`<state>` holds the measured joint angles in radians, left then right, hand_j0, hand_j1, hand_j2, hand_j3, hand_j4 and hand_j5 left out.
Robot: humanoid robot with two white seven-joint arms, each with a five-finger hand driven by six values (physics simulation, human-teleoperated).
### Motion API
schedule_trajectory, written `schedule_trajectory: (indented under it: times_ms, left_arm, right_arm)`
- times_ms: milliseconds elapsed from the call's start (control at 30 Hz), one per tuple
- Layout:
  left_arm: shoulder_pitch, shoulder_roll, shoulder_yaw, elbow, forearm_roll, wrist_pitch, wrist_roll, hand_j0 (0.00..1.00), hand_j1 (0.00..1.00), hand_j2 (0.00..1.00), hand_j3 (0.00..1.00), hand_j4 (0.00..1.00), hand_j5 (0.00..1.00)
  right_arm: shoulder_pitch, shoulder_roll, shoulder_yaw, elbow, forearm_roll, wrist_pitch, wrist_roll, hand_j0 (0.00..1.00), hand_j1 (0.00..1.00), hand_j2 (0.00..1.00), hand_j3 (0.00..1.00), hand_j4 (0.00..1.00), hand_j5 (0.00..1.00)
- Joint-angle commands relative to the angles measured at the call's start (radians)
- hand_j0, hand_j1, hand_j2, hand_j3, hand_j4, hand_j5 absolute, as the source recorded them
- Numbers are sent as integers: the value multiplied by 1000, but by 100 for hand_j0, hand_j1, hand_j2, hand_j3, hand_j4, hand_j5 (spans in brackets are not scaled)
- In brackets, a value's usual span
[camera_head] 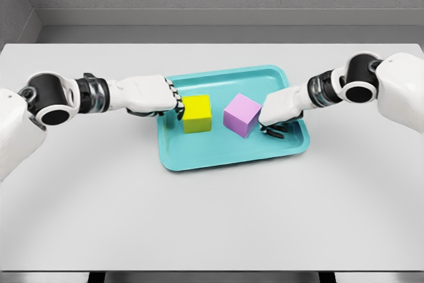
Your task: Push two cubes
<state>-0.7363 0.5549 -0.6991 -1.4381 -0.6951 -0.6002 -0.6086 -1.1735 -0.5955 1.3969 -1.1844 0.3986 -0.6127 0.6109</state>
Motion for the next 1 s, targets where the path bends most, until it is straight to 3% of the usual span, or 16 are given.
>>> schedule_trajectory:
  times_ms: [0,600,967]
  left_arm:
    - [0,-7,-2,1,-12,-11,-2,60,60,60,60,60,60]
    - [17,22,9,-10,-9,-11,-2,60,60,60,60,60,60]
    - [15,-18,9,85,-15,-11,-2,60,60,60,60,60,60]
  right_arm:
    - [0,10,-1,11,-3,2,0,13,13,13,13,13,13]
    - [0,52,-13,69,-7,2,0,13,13,13,13,13,13]
    - [-2,83,-16,98,-6,2,0,13,13,13,13,13,13]
